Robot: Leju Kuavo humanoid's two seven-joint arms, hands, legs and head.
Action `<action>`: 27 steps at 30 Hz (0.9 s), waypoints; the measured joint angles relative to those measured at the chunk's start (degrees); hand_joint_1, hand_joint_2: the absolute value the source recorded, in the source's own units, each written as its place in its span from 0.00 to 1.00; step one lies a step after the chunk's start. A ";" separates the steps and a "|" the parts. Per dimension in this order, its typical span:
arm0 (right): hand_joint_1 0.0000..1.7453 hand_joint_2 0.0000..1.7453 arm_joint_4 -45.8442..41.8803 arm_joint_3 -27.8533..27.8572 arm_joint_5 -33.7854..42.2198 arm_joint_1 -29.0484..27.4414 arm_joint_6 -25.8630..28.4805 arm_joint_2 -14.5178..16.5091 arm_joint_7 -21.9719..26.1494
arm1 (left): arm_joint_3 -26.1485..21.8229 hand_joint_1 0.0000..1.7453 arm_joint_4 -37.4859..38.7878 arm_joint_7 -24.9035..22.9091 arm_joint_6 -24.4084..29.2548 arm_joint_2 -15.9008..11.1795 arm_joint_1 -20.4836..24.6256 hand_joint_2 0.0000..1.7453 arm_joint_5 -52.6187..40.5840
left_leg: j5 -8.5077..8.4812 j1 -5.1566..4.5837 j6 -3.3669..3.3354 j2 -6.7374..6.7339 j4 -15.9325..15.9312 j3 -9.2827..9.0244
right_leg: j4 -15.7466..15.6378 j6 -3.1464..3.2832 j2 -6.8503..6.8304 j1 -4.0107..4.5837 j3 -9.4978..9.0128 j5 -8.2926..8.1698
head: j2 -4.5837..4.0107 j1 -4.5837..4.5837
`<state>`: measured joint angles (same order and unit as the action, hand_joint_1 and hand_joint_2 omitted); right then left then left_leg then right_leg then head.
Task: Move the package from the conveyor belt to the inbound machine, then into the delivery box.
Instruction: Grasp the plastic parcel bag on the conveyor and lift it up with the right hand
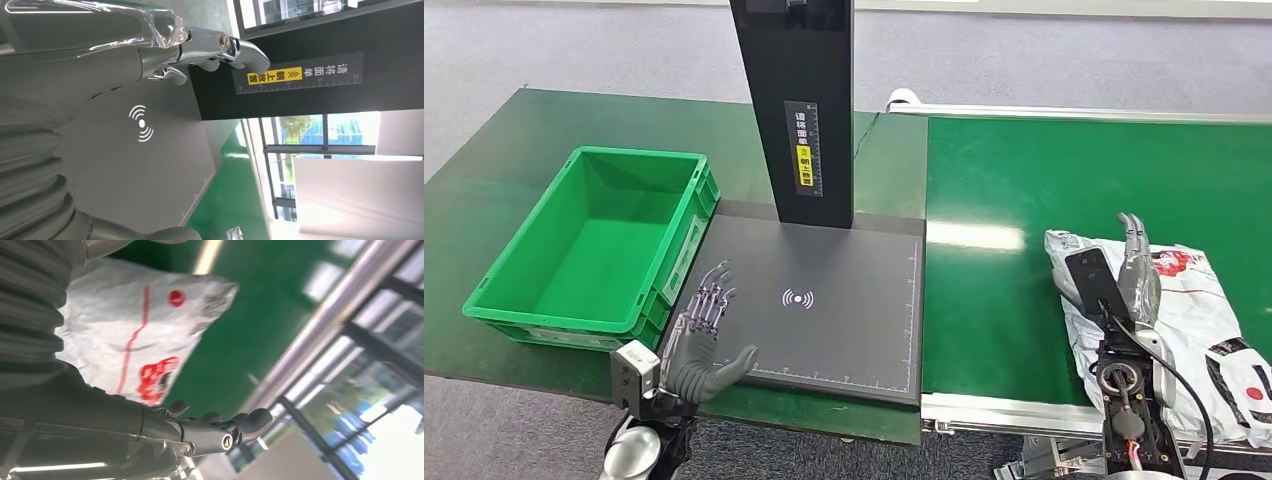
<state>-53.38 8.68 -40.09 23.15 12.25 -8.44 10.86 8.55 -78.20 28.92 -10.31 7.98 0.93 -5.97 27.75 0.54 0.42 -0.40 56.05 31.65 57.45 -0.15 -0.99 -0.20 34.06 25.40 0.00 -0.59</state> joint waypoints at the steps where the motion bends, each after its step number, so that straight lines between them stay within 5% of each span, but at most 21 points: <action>1: 0.00 1.00 1.46 0.15 -1.19 0.57 -0.10 -0.53 -1.49 | -0.06 0.00 -0.14 -0.10 -0.09 0.00 -0.11 1.00 -0.01 | 0.00 0.00 0.00 0.01 0.00 0.00 | 0.00 0.00 0.00 0.00 0.00 0.00 | 0.00 0.01; 24: 0.00 1.00 20.04 -0.20 -24.08 3.64 -11.73 -5.70 -26.77 | -0.45 0.00 0.76 -0.55 0.36 0.11 -0.51 1.00 -0.86 | 0.01 -0.01 -0.01 0.02 0.01 0.01 | 0.00 0.00 -0.02 -0.01 0.00 0.00 | 0.00 -0.01; 25: 0.04 1.00 20.39 -0.28 -25.06 3.88 -12.10 -5.79 -27.72 | -0.45 0.00 0.86 -0.63 0.49 0.15 -0.45 1.00 -0.95 | 0.01 -0.01 -0.01 0.02 0.01 0.01 | 0.00 0.00 -0.02 -0.01 0.00 0.00 | 0.00 0.00; 27: 0.50 1.00 20.98 -0.49 -26.75 4.36 -13.16 -5.96 -29.09 | -0.44 0.00 1.12 -0.76 0.62 0.21 -0.15 1.00 -1.08 | 0.01 -0.01 -0.01 0.01 0.01 0.01 | 0.00 0.00 -0.02 -0.01 0.00 0.00 | 0.00 -0.01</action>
<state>-32.40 8.19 -66.84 27.51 -0.91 -14.39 -18.22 8.11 -77.08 28.16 -9.68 8.19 0.78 -7.04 27.76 0.54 0.41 -0.38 56.06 31.66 57.44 -0.15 -1.01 -0.21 34.06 25.40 0.00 -0.60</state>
